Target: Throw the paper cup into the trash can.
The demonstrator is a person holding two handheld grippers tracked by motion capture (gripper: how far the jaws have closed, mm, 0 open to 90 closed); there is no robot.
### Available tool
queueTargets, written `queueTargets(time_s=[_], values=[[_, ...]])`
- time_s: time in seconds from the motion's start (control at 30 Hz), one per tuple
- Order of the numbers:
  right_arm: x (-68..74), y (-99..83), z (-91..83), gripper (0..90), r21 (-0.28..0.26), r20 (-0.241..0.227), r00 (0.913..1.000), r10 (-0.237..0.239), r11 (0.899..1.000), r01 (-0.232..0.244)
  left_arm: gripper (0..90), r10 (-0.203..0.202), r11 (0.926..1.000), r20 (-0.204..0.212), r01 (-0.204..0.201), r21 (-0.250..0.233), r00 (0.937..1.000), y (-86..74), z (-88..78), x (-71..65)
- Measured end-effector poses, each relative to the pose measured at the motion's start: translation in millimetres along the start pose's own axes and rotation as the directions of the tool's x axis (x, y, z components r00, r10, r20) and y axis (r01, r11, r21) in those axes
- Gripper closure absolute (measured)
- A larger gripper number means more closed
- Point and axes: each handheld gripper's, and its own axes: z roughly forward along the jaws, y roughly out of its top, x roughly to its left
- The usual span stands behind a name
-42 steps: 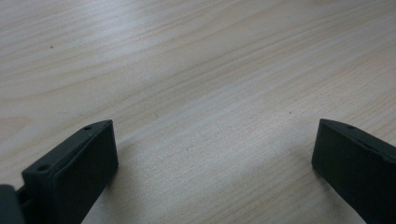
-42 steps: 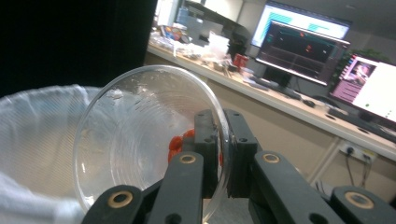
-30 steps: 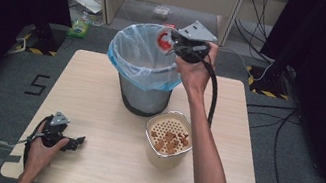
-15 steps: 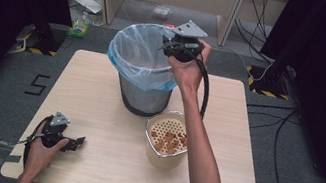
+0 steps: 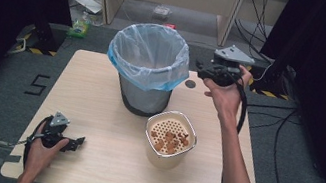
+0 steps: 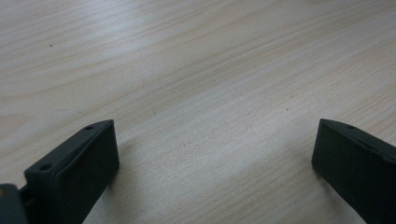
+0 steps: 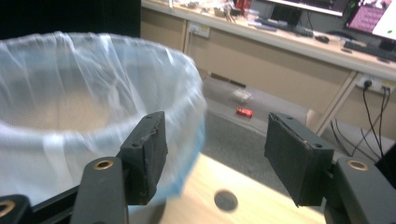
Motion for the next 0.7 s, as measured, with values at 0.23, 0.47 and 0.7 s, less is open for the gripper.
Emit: queueTargets(time_s=[0.23, 0.47, 0.7], values=[[-14.2, -30.0, -20.3, 37.6, 0.031, 0.010, 0.9999, 0.010, 0.999, -0.010, 0.0, -0.001, 1.0000, 0.000, 0.001, 0.000, 1.0000, 0.0, 0.0, -0.1], [-16.8, -63.0, -35.7, 36.7, 0.060, 0.016, 0.9999, 0.006, 0.998, -0.006, 0.0, -0.001, 1.0000, -0.001, 0.001, 0.001, 1.0000, -0.1, -0.2, 0.0], [-20.7, -103.9, -48.0, 36.4, 0.093, 0.028, 0.9993, 0.024, 0.995, -0.026, 0.0, -0.002, 1.0000, -0.001, 0.002, 0.000, 1.0000, -0.2, -0.2, -0.2]])
